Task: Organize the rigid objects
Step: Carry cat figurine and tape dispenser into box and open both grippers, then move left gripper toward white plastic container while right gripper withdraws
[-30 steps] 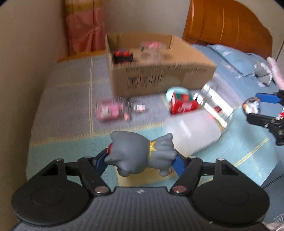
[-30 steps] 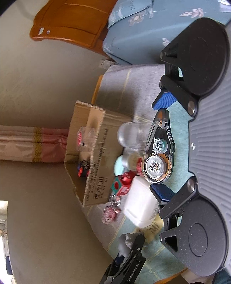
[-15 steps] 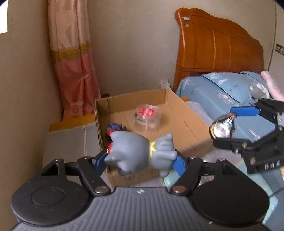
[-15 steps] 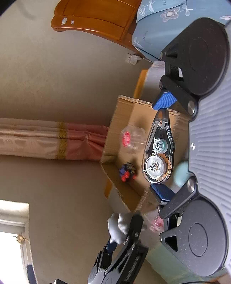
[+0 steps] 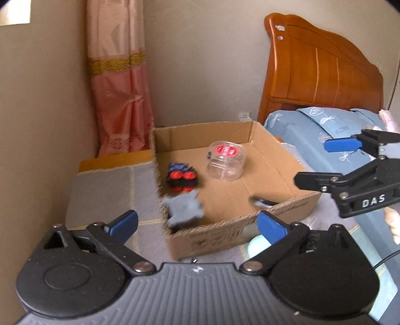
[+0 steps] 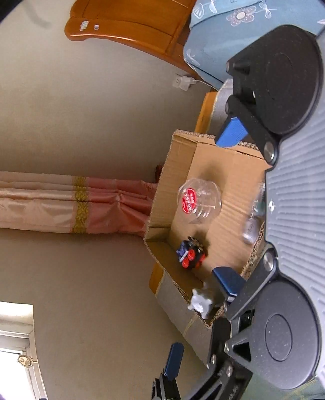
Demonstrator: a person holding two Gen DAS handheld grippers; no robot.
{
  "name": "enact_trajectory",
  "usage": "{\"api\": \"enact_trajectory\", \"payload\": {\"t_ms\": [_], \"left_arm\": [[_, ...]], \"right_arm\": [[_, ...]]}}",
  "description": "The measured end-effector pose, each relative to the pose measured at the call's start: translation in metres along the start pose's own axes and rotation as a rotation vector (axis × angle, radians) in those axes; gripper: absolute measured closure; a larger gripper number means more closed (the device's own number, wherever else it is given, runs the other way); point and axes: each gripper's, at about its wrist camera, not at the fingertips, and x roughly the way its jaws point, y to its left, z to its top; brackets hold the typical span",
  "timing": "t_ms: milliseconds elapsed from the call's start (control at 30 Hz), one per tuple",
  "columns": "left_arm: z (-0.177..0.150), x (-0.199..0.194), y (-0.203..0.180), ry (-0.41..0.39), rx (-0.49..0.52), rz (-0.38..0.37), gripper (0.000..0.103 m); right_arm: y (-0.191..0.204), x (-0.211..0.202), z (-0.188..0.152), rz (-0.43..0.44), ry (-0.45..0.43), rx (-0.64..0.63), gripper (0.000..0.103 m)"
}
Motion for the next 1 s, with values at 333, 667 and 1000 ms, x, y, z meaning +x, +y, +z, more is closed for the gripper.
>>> {"api": "enact_trajectory", "payload": {"t_ms": [333, 667, 1000], "left_arm": [[-0.024, -0.025, 0.000, -0.018, 0.014, 0.040, 0.001], [-0.059, -0.037, -0.025, 0.017, 0.022, -0.039, 0.001], [-0.084, -0.029, -0.074, 0.032, 0.080, -0.078, 0.001]], "right_arm": [[0.014, -0.030, -0.021, -0.010, 0.013, -0.003, 0.000], [0.019, -0.062, -0.067, -0.076, -0.003, 0.036, 0.000], [0.017, -0.080, -0.139, -0.134, 0.030, 0.156, 0.000]]}}
